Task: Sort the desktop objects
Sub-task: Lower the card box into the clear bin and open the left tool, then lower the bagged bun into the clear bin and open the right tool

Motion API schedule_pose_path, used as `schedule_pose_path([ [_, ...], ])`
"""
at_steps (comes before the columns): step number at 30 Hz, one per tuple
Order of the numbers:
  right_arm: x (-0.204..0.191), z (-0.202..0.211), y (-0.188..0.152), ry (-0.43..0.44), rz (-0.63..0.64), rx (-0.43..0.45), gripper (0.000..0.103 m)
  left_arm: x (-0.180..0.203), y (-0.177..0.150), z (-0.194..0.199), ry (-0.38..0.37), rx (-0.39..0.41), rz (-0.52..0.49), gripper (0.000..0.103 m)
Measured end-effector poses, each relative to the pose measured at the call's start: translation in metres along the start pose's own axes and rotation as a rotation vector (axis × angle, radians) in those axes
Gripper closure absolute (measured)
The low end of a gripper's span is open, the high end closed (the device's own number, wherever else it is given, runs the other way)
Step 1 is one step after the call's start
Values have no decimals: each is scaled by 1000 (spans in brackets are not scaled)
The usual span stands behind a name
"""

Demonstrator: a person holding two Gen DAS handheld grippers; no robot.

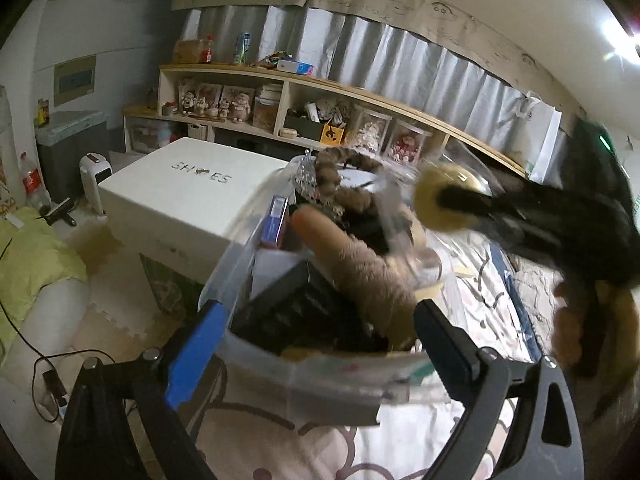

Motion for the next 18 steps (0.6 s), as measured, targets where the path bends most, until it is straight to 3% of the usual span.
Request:
schedule_pose_path([
  [11, -15, -68, 7, -100, 88, -45, 71, -21, -17, 9, 17, 4, 29, 7],
  [18, 10, -85, -5, -73, -27, -80, 71, -32, -21, 10, 17, 5, 41, 7],
])
Point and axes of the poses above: each gripper's, at about its wrist camera, not at the fingertips, and z roughly against the way its jaws point, x to its right, y to its top, the point moved 3 cm from there along -z, roughly the way its jaws point, and after that the axes turned 2 degrees about z, right-handed, at the moved point
